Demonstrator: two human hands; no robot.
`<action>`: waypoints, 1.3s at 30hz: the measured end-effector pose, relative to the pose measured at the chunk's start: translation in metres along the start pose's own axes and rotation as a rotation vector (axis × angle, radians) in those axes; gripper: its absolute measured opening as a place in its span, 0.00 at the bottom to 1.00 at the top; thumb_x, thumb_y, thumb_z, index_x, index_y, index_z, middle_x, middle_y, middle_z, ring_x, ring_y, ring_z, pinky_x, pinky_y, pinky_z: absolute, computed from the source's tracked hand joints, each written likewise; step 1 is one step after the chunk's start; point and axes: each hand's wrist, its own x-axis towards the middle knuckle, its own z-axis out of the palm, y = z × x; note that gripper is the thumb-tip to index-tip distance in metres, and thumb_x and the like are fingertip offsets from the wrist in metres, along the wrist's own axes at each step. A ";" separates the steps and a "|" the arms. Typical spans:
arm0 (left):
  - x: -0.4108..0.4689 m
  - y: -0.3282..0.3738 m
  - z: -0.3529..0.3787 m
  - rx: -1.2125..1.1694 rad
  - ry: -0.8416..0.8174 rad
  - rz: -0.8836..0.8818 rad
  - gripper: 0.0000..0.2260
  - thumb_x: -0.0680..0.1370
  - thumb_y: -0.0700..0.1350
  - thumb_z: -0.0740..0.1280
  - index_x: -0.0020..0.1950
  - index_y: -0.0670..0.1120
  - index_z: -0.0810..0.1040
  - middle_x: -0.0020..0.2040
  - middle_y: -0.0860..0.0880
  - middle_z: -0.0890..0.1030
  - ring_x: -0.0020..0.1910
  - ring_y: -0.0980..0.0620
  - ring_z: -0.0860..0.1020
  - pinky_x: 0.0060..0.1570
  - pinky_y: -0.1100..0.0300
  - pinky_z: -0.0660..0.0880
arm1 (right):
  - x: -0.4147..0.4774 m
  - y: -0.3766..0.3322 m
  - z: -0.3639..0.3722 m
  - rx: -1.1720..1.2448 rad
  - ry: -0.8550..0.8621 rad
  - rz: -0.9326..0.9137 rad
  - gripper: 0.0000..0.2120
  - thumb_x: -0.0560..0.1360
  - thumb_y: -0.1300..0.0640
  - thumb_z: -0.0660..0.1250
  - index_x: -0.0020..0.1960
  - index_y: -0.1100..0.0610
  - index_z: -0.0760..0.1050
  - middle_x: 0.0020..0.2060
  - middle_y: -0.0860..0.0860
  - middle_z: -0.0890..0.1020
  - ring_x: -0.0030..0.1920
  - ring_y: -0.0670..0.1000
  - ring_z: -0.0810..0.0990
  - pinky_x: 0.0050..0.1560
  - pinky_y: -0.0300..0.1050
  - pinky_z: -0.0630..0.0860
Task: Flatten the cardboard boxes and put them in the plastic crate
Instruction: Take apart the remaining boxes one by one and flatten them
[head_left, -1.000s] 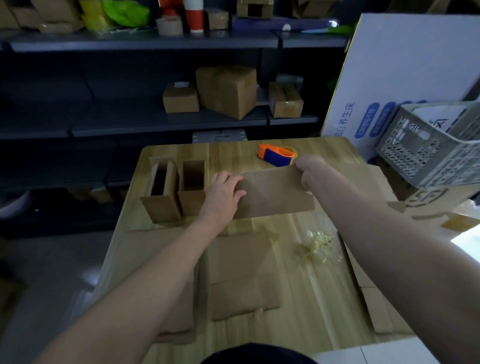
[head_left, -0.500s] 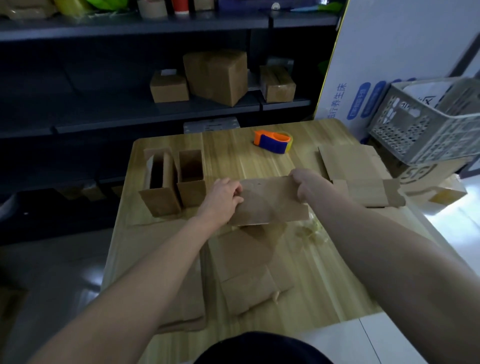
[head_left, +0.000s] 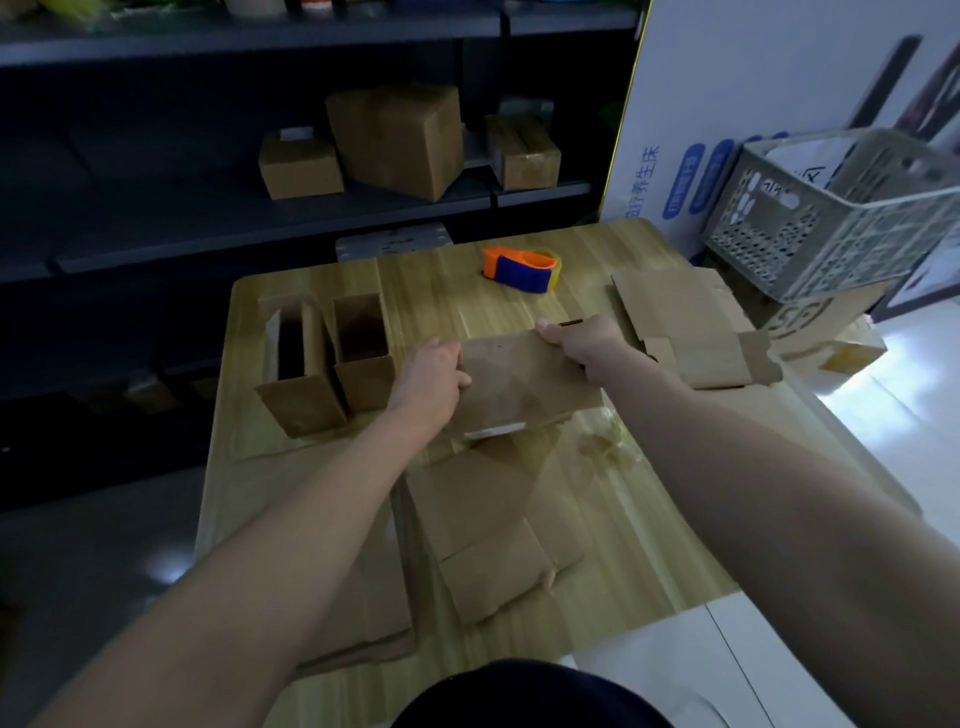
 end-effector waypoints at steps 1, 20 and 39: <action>0.000 0.000 0.000 -0.006 0.006 -0.014 0.02 0.76 0.42 0.67 0.46 0.44 0.76 0.47 0.48 0.74 0.47 0.50 0.72 0.46 0.56 0.70 | -0.002 -0.001 0.001 -0.006 0.005 -0.006 0.36 0.68 0.38 0.72 0.65 0.60 0.68 0.51 0.55 0.75 0.50 0.56 0.73 0.49 0.52 0.72; -0.002 -0.006 0.007 -0.052 0.143 -0.064 0.04 0.76 0.41 0.67 0.42 0.46 0.76 0.45 0.51 0.72 0.50 0.52 0.71 0.47 0.59 0.68 | -0.016 -0.011 0.012 -0.021 0.044 -0.026 0.32 0.70 0.39 0.71 0.64 0.59 0.69 0.46 0.54 0.74 0.43 0.55 0.73 0.41 0.51 0.69; -0.003 -0.017 0.016 -0.178 0.164 -0.020 0.10 0.76 0.43 0.67 0.56 0.44 0.78 0.51 0.53 0.72 0.48 0.55 0.72 0.47 0.61 0.68 | -0.004 0.003 0.011 -0.001 0.088 -0.045 0.26 0.72 0.40 0.68 0.59 0.59 0.72 0.41 0.53 0.75 0.39 0.53 0.73 0.41 0.50 0.69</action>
